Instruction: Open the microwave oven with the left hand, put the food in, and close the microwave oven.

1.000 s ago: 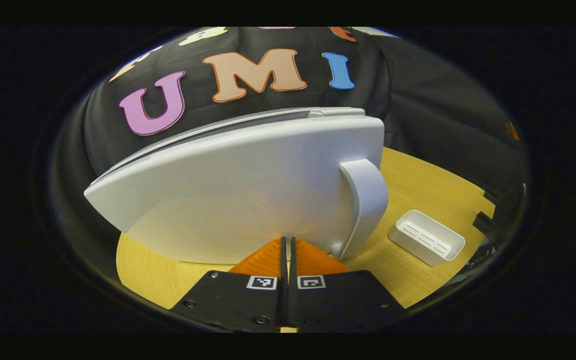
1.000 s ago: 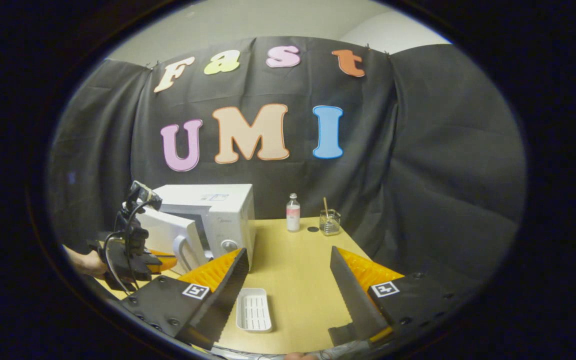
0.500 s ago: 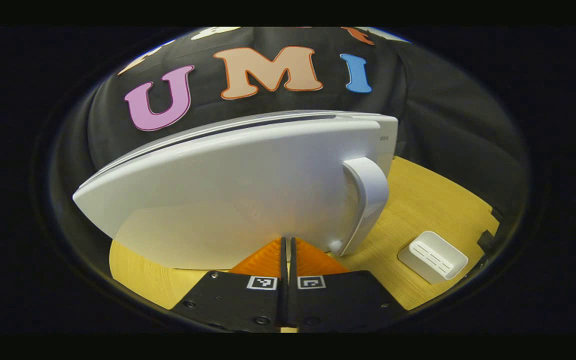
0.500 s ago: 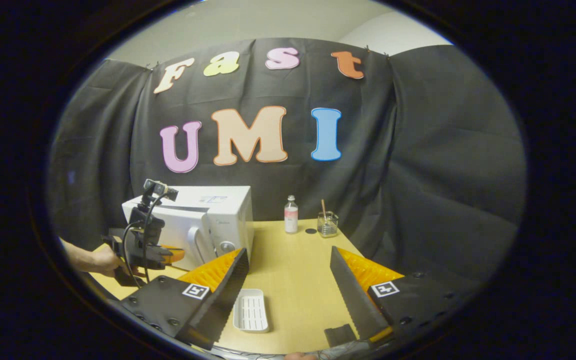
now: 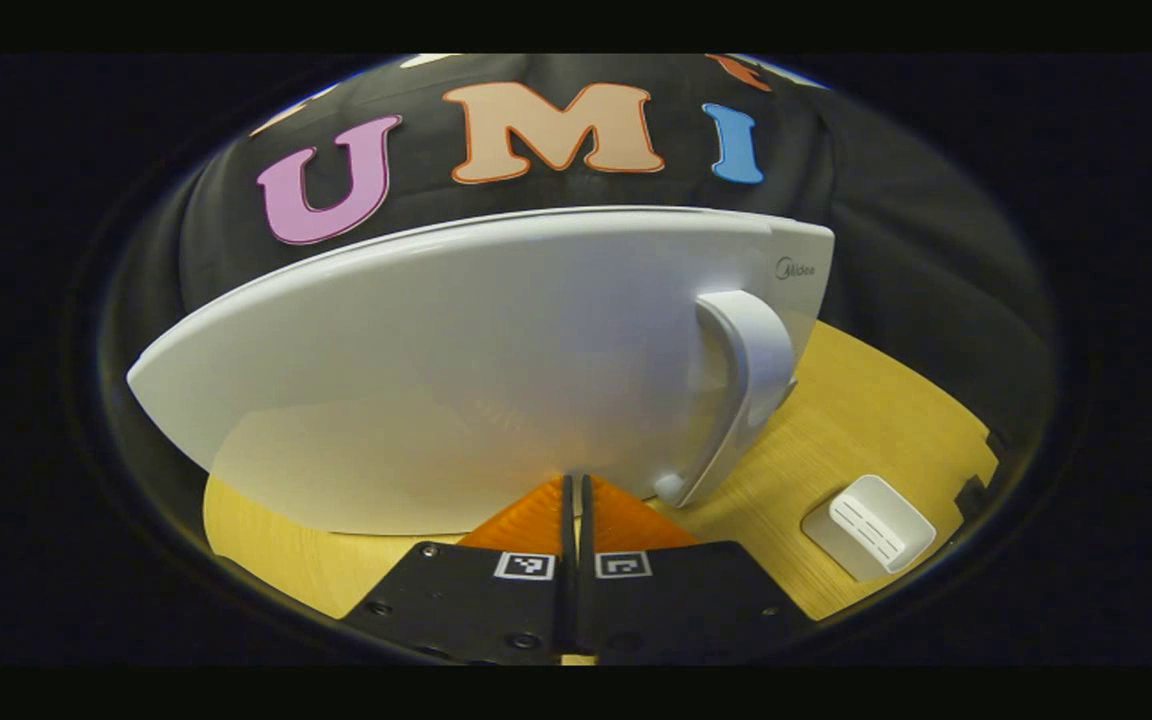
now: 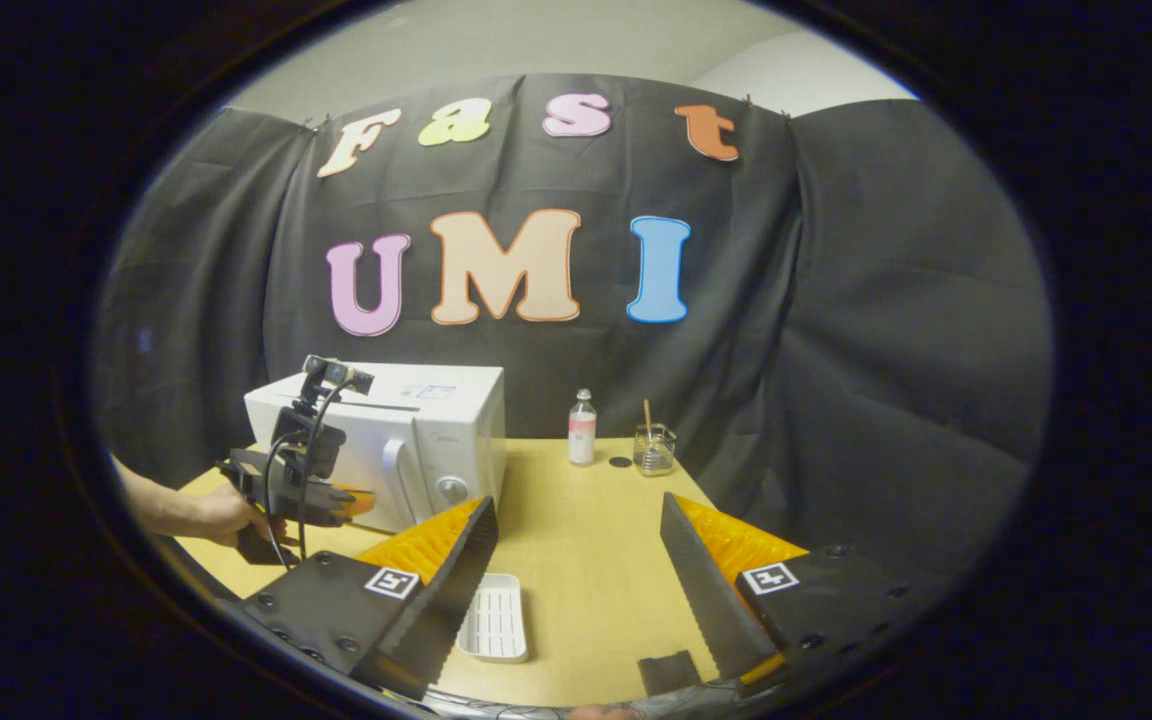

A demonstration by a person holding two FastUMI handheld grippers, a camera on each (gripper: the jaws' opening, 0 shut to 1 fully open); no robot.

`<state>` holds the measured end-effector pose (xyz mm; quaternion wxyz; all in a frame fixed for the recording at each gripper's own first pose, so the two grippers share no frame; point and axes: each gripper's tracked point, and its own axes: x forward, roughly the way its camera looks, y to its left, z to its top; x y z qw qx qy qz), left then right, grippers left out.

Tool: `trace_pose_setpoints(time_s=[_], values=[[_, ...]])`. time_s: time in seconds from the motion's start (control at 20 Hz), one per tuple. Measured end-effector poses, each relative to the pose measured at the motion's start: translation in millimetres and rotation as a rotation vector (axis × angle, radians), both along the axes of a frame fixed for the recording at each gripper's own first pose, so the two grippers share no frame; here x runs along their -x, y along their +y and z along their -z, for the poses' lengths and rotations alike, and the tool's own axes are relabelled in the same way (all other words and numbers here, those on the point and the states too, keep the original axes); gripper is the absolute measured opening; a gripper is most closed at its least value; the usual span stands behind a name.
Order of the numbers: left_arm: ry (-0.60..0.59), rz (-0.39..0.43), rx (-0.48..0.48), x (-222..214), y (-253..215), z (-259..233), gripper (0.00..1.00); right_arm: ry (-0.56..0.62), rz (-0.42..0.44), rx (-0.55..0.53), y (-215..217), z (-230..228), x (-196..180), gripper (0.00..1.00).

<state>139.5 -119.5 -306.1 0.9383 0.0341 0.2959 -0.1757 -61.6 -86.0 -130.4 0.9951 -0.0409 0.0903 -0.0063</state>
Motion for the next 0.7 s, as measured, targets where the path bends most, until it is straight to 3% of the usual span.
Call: trace_pose_setpoints(time_s=[0.35, 0.5, 0.7], values=[[-0.04, -0.059, -0.003, -10, 6, -5, 0.02, 0.01, 0.009, -0.013, -4, 1, 0, 0.97], [-0.005, -0.047, 0.052, -13, 2, -3, 0.02, 0.001, 0.02, -0.026, -9, -1, 2, 0.97], [-0.03, -0.054, -0.009, -9, 6, -13, 0.01, 0.01, 0.021, -0.043, -8, 3, 5, 0.97]])
